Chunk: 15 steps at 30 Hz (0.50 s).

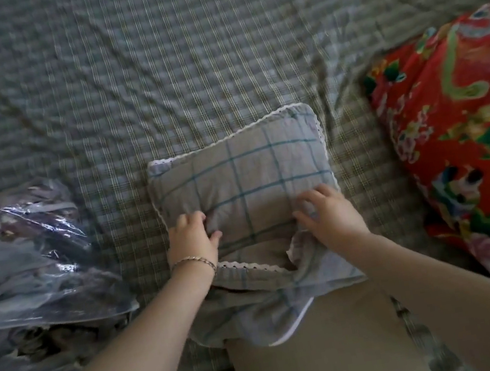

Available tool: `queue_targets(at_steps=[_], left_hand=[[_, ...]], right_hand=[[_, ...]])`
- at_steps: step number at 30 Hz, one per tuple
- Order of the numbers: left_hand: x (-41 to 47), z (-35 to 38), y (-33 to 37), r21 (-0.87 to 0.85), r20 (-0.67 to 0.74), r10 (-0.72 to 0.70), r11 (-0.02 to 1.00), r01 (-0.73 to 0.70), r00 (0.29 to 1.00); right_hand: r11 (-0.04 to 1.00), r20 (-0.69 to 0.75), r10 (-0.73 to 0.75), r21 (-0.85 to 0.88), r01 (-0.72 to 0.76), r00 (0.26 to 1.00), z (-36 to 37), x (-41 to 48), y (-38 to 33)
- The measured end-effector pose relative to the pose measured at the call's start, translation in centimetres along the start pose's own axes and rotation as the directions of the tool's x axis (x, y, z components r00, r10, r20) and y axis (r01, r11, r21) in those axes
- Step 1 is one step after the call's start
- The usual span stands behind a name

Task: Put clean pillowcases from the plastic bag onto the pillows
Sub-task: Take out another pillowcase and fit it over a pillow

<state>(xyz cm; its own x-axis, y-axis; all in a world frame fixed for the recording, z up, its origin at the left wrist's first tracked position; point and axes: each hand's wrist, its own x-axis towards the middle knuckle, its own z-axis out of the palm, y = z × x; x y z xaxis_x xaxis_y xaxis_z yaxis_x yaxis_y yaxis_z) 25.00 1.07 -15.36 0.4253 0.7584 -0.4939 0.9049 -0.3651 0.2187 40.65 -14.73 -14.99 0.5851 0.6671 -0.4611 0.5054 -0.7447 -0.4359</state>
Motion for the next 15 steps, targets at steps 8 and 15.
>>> queue_targets(at_steps=[8, 15], left_hand=[[0.3, 1.3, -1.0, -0.065, -0.104, 0.285, 0.954, -0.292, 0.953], [-2.4, 0.9, -3.0, -0.018, 0.104, 0.561, 0.827, -0.563, 0.821]], right_hand=[[0.922, 0.256, -0.099, -0.339, 0.185, 0.962, 3.9, 3.1, 0.0], [0.955, 0.369, -0.152, -0.184, 0.232, 0.917, 0.9, -1.6, 4.1]])
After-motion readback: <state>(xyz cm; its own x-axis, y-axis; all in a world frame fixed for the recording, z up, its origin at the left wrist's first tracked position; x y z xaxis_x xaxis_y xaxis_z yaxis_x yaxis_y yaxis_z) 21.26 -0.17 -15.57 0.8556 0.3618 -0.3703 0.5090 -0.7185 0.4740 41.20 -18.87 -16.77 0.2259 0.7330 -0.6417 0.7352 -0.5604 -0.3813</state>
